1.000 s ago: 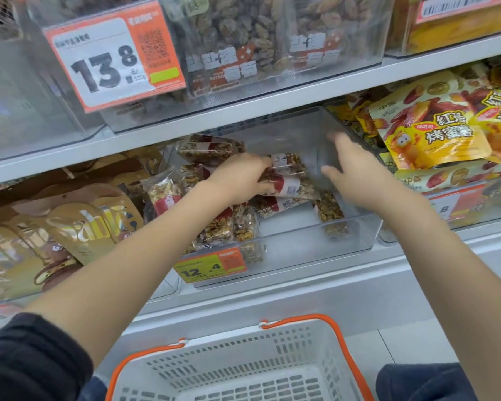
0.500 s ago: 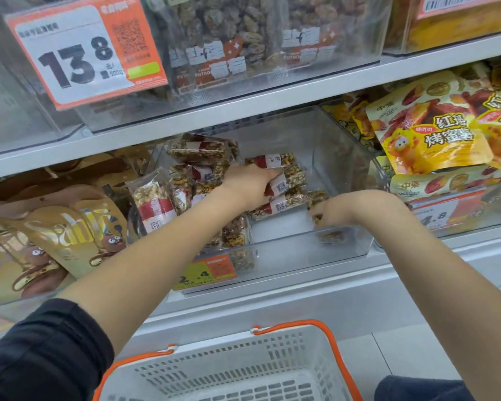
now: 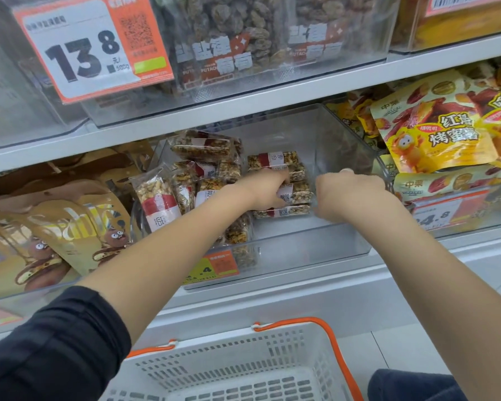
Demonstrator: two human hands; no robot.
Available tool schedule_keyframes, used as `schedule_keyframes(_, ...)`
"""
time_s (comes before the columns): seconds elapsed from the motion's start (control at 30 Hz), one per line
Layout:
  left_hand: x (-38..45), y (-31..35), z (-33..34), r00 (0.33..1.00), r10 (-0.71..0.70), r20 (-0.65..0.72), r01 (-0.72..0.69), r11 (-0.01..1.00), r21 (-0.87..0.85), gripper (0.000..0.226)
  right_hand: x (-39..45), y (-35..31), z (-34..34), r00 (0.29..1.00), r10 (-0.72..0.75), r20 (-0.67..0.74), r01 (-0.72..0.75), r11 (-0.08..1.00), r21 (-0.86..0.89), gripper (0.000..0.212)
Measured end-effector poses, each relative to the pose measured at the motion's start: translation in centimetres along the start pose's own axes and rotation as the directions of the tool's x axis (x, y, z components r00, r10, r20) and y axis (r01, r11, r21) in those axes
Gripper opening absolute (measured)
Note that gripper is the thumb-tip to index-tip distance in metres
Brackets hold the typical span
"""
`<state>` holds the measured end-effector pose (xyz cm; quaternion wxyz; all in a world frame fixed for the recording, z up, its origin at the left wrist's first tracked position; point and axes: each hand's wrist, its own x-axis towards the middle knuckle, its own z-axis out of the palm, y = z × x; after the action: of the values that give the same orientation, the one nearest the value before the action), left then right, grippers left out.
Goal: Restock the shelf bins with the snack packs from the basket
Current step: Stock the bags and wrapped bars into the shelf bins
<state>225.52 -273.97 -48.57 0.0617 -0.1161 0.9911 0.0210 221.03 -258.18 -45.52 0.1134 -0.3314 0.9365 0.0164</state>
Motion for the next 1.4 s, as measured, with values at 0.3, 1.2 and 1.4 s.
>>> schedule_keyframes(0.3,0.5,0.3,1.8,0.997,-0.052,-0.052,0.059,0.987,0.148,0.084,-1.7,1.6,-1.2,0.999,-0.008,-0.036,0.018,0.954,0.299,0.032)
schedule_keyframes(1.2,-5.4,0.1,-2.7,0.987,0.131,-0.092,-0.151,0.952,-0.266,0.066,-3.7,4.2,-2.4,0.955,-0.278,-0.106,0.296,0.855,0.425,0.07)
schedule_keyframes(1.4,-6.7,0.4,-1.3,0.988,0.146,0.059,-0.118,0.934,-0.337,0.066,-3.1,3.3,-1.7,0.909,-0.337,-0.246,0.417,0.743,0.523,0.058)
